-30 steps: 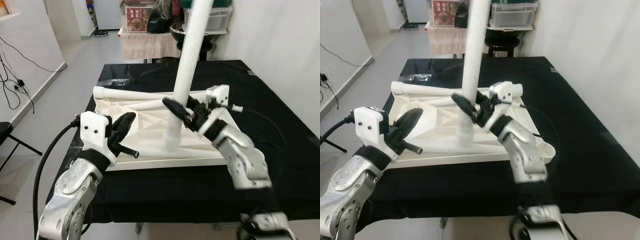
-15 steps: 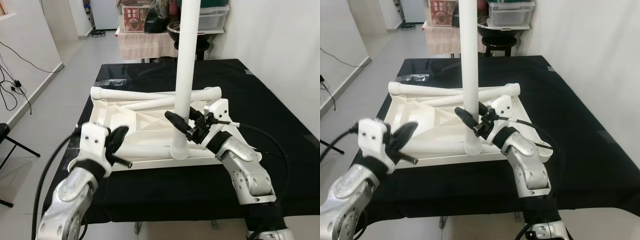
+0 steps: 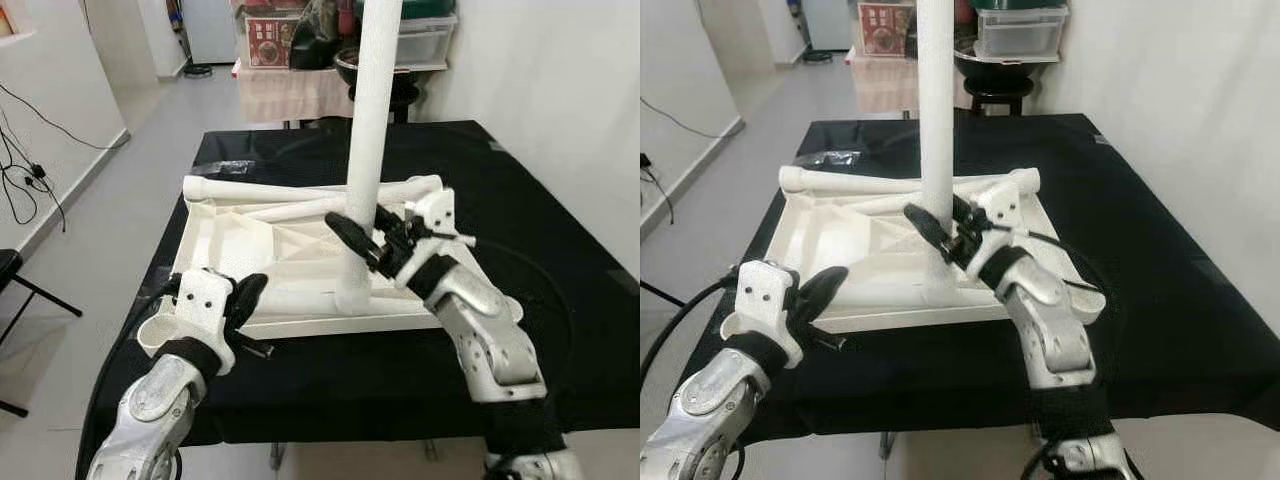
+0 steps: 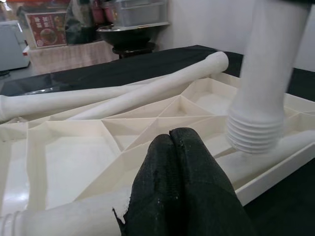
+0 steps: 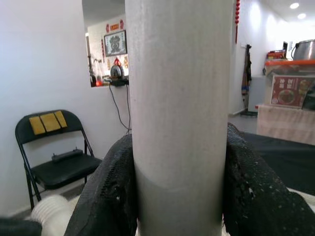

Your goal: Building children table

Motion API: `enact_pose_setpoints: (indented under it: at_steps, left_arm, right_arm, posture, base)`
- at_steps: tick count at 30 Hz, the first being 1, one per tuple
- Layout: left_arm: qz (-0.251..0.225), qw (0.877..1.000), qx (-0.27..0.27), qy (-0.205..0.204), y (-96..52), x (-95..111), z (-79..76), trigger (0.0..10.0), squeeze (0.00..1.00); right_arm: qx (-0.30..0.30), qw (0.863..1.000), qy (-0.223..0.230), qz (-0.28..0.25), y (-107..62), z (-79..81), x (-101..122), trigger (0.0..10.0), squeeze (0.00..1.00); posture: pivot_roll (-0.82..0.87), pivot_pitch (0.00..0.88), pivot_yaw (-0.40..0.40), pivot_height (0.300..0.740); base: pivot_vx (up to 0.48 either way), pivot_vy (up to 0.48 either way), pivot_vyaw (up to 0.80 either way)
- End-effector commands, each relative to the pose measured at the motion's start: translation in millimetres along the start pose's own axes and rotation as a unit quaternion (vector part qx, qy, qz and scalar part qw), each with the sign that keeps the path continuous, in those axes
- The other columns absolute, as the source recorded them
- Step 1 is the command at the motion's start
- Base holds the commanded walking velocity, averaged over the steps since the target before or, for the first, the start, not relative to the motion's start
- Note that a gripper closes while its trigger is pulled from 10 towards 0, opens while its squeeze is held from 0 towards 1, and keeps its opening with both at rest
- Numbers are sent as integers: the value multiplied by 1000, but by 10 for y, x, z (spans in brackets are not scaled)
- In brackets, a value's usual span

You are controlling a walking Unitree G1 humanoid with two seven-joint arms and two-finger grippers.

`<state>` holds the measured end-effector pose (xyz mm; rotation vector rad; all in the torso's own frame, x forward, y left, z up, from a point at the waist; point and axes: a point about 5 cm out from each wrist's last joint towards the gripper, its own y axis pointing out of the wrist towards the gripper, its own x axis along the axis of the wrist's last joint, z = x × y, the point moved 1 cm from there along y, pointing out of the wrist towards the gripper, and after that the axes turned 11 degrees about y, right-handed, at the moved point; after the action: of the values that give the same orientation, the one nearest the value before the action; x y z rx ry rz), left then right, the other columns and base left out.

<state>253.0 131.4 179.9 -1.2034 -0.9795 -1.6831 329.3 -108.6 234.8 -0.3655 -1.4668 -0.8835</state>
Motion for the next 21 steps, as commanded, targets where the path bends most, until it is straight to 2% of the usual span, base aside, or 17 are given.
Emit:
enact_pose_setpoints:
  at_steps: [1,4,8,11,13,14,15,16,17,19,20,21]
  left_arm:
    - [1,1000,-7,-12,-11,-29,-41,10000,0]
    - [-2,1000,-1,-16,-15,-36,-43,10000,0]
    - [-18,1000,12,-19,7,31,18,10000,0]
    - [-57,998,22,-20,35,227,115,10000,0]
    - [-99,995,29,-14,59,454,219,10000,0]
    - [-99,995,29,-14,59,454,219,10000,0]
    - [-114,993,30,-11,63,537,251,10000,0]
    - [-147,989,27,-16,72,690,292,10000,1000]
    - [-147,989,27,-16,72,690,292,10000,1000]
    - [-192,981,18,-27,75,889,322,10000,1000]
    - [-192,981,18,-27,75,889,322,10000,1000]
    - [-212,977,14,-28,77,984,326,10000,1000]
  right_arm:
    - [-7,1000,18,-6,31,-8,-2,10000,0]
    - [-4,1000,25,-8,65,23,-9,10000,0]
    - [11,1000,17,-1,88,79,-25,10000,0]
    - [27,999,-36,21,91,86,-44,10000,0]
    - [24,996,-74,34,91,41,-48,10000,0]
    - [24,996,-74,34,91,41,-48,10000,0]
    - [22,995,-92,40,91,22,-50,10000,0]
    - [23,992,-113,46,98,7,-53,10000,0]
    - [23,992,-113,46,98,7,-53,10000,0]
    - [28,989,-139,52,111,6,-55,10000,0]
    - [28,989,-139,52,111,6,-55,10000,0]
    - [33,986,-151,56,119,19,-61,10000,0]
  posture:
    - [-17,25,-7,740]
    - [-15,24,-9,740]
    - [-16,19,-10,740]
    - [-18,14,-12,740]
    - [-17,11,-12,740]
    - [-17,11,-12,740]
    - [-18,9,-12,740]
    - [-19,5,-12,740]
    - [-19,5,-12,740]
    - [-21,0,-10,740]
    - [-21,0,-10,740]
    - [-24,0,-9,740]
  base:
    - [0,-472,0]
    - [0,-472,0]
    - [0,0,0]
    - [0,0,0]
    - [0,0,0]
    - [0,0,0]
    - [0,0,0]
    - [0,0,0]
    - [0,0,0]
    - [0,0,0]
    - [0,0,0]
    - [0,0,0]
